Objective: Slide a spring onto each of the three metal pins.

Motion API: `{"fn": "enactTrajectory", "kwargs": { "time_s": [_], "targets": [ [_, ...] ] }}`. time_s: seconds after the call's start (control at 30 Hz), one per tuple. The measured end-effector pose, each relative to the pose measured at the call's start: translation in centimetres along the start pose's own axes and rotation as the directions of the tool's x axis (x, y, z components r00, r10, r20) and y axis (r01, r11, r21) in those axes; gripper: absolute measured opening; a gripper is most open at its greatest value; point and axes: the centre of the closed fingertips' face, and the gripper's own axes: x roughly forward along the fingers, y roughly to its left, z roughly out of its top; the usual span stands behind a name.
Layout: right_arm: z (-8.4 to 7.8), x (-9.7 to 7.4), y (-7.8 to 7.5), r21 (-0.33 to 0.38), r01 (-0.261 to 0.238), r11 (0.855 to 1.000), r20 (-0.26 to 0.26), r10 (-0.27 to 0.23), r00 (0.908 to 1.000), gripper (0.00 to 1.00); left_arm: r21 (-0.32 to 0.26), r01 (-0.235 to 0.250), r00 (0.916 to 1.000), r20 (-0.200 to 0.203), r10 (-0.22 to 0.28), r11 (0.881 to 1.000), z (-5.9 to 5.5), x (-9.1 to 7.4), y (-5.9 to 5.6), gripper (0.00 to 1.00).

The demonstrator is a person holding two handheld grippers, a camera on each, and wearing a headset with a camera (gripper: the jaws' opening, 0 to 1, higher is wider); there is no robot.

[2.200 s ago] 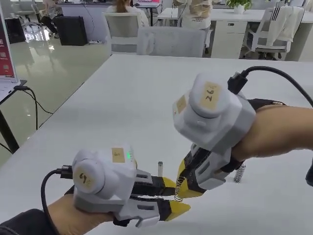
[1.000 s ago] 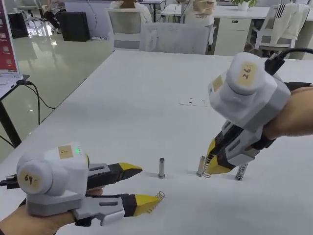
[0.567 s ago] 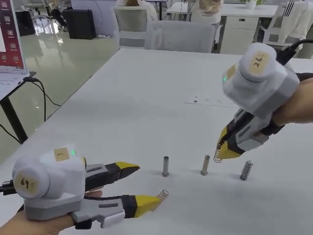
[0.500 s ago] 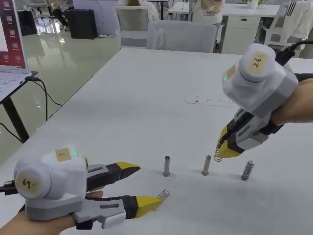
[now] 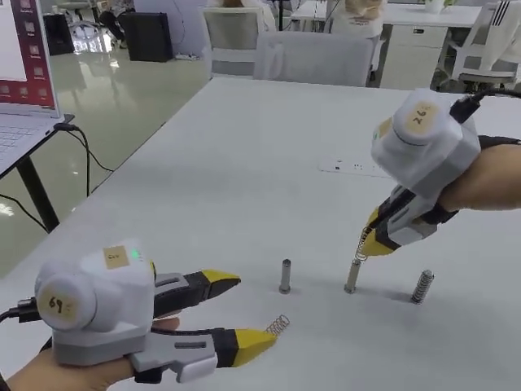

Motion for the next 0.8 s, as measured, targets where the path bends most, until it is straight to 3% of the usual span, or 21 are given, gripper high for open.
{"fn": "enactTrajectory", "kwargs": {
  "time_s": [0.47,0.8],
  "targets": [
    [-0.4,1.5,-0.6,0.036,-0.008,0.999,0.003,0.007,1.0,0.08,-0.001,0.003,1.0,-0.008,-0.003,1.0,-0.2,0.0,-0.1,0.46],
    [-0.8,2.8,-0.4,0.031,-0.023,0.999,-0.028,0.024,0.9993,0.08,-0.003,0.001,0.9999,-0.013,-0.001,1.0,-0.3,0.0,0.0,0.46]
  ]
}}
